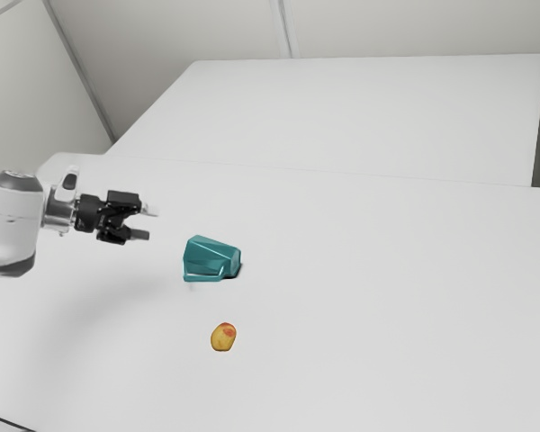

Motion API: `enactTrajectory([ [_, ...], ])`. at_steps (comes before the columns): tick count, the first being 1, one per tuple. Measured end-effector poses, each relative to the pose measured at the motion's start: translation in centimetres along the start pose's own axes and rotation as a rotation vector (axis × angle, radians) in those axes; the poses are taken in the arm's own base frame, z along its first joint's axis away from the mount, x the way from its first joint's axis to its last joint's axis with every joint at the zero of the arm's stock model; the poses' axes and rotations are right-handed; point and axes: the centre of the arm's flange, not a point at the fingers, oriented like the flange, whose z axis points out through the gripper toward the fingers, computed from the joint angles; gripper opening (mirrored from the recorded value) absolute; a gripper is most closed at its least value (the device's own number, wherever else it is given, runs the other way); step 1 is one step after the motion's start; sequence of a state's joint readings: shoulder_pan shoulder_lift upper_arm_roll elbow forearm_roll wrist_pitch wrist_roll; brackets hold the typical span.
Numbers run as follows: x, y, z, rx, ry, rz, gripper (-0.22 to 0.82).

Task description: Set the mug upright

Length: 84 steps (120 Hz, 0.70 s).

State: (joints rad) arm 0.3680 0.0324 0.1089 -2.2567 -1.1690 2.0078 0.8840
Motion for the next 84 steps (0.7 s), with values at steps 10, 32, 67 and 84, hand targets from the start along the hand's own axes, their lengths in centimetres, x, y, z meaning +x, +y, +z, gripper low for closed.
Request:
enactTrajectory([
  [10,-0.4,-1.6,0.7,-0.013,0.007,0.021,0.59],
  [32,-1.2,-3.3,3.0,-0.04,-0.028,0.073,0.59],
  [67,-0.2,-5.0,4.3,-0.049,-0.039,0.159,0.59],
  [84,0.3,-5.3,5.3,-0.051,-0.056,0.175,0.59],
])
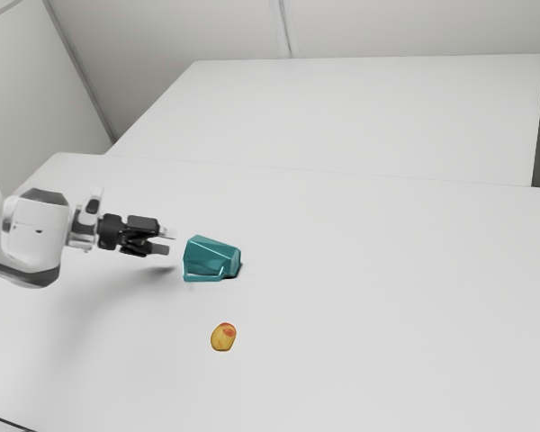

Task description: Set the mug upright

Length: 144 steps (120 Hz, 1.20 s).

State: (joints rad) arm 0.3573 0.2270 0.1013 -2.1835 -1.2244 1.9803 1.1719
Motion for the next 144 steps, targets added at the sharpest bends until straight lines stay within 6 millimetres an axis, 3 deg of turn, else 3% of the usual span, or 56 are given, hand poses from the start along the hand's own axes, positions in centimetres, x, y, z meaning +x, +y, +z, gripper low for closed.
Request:
enactTrajectory([
  [98,-0.5,2.7,3.8,-0.121,-0.068,0.053,0.59],
  [144,-1.1,2.5,5.3,-0.153,-0.084,0.054,0.57],
])
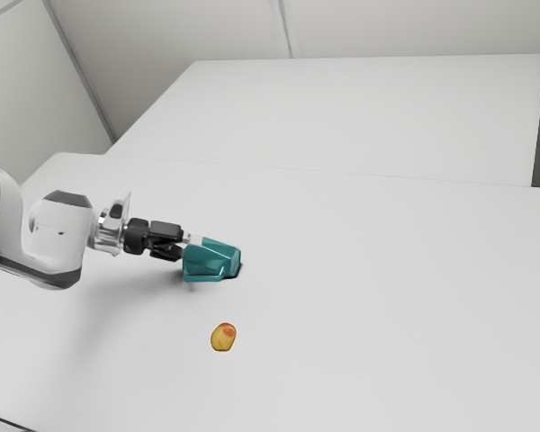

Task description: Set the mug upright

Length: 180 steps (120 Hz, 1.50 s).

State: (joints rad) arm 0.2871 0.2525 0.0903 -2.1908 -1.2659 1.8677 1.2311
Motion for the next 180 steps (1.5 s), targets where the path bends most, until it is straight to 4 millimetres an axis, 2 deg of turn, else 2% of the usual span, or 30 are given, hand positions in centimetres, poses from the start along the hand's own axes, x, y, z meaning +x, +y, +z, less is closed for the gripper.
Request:
enactTrajectory([
  [10,-0.3,-0.1,0.5,-0.01,0.002,-0.008,0.48],
  [40,-0.3,0.1,0.7,-0.015,0.011,-0.005,0.05],
  [61,-0.2,0.2,0.7,-0.014,0.013,0.001,-0.1],
  [92,0.2,0.7,0.5,-0.005,0.016,0.018,-0.14],
  [112,1.1,2.7,-0.4,0.005,0.026,0.061,-0.14],
  [128,2.2,5.1,-0.6,0.011,0.013,0.119,-0.15],
  [144,4.0,7.9,-1.9,0.065,-0.052,0.208,-0.16],
  [159,6.5,10.5,-2.7,0.148,-0.161,0.295,-0.16],
  [180,7.6,14.2,-3.0,0.299,-0.348,0.364,-0.17],
])
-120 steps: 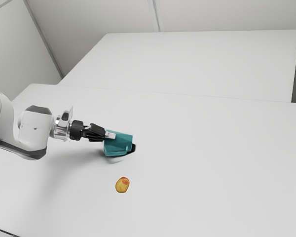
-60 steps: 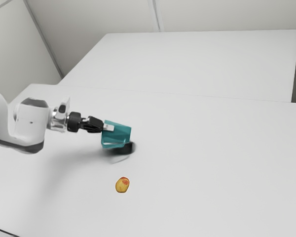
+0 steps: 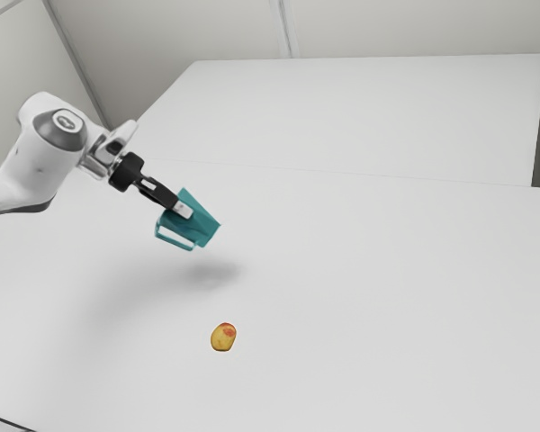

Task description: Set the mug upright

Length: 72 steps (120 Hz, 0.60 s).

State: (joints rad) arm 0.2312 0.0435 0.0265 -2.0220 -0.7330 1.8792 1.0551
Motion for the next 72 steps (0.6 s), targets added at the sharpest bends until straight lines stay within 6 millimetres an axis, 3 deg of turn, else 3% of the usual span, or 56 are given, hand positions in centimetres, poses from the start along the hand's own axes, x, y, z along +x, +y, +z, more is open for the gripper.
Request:
enactTrajectory([
  [39,0.9,2.3,-0.1,0.27,-0.318,-0.041,-0.18],
  [58,1.4,4.8,-0.3,0.396,-0.375,-0.07,-0.18],
  [72,1.0,6.8,0.9,0.455,-0.393,-0.094,-0.18],
])
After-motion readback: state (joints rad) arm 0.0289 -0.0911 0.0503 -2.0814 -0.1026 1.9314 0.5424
